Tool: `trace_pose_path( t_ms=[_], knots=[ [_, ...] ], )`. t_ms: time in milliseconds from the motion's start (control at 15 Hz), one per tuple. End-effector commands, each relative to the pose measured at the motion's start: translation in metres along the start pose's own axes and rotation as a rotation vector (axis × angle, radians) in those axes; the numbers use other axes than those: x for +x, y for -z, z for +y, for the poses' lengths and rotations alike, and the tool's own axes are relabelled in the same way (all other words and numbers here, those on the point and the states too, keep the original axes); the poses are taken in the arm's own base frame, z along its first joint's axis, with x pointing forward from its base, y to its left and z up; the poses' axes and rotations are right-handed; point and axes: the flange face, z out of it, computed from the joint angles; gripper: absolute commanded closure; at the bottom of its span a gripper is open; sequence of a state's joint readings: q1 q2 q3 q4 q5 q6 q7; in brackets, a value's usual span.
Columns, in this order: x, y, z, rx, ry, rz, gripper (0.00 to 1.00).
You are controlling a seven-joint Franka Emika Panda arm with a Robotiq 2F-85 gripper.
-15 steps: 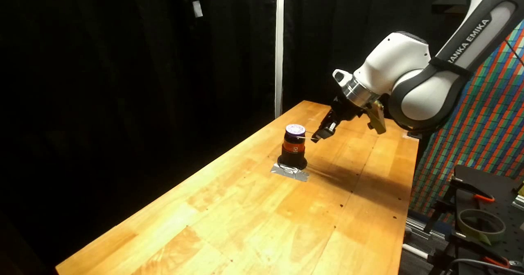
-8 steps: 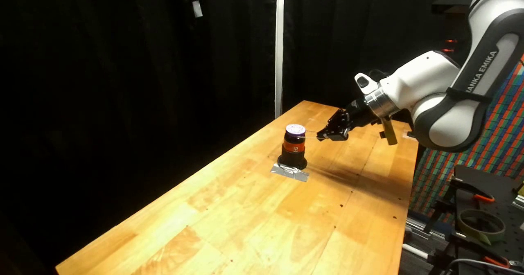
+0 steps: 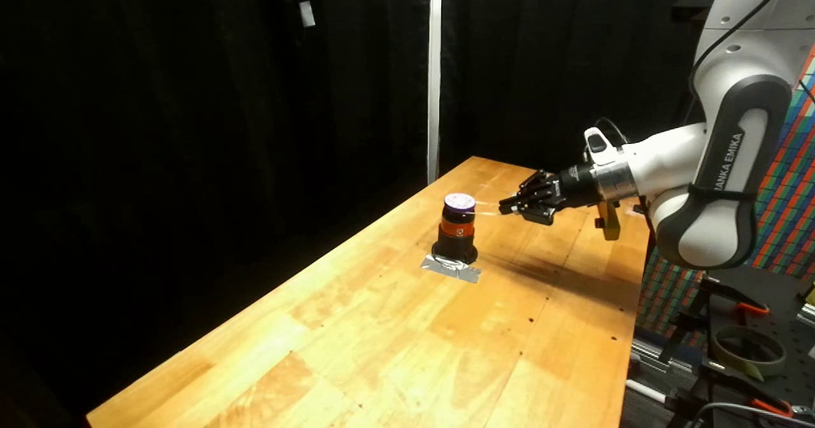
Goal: Put the elastic rubber on the object
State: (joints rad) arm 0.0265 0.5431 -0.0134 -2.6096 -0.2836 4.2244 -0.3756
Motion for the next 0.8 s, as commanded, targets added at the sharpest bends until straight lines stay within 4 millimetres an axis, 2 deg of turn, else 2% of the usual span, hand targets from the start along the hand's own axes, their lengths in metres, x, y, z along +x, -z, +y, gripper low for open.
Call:
trace_pose_path(
  t_ms=[0,67,133,200,267,333,400,467,733],
  knots=[
    [0.008,-0.013,0.016,-0.001,0.047,0.058,0.82],
    [0.007,-0.015,0.017,-0.003,0.052,0.071,0.82],
    [-0.005,-0.011,0.011,-0.012,0.05,0.094,0.82],
    [0.017,-0.019,0.03,-0.016,0.056,0.097,0.82],
    [0.011,-0.02,0.027,-0.014,0.056,0.1,0.82],
    [-0.009,-0.011,0.016,-0.007,0.051,0.109,0.82],
    [-0.001,-0.008,0.022,0.021,0.035,0.075,0.82],
    [-0.004,-0.004,0.02,0.044,0.009,0.023,0.83],
    [0.01,0.017,0.019,0.081,-0.068,-0.256,0.85]
  ],
)
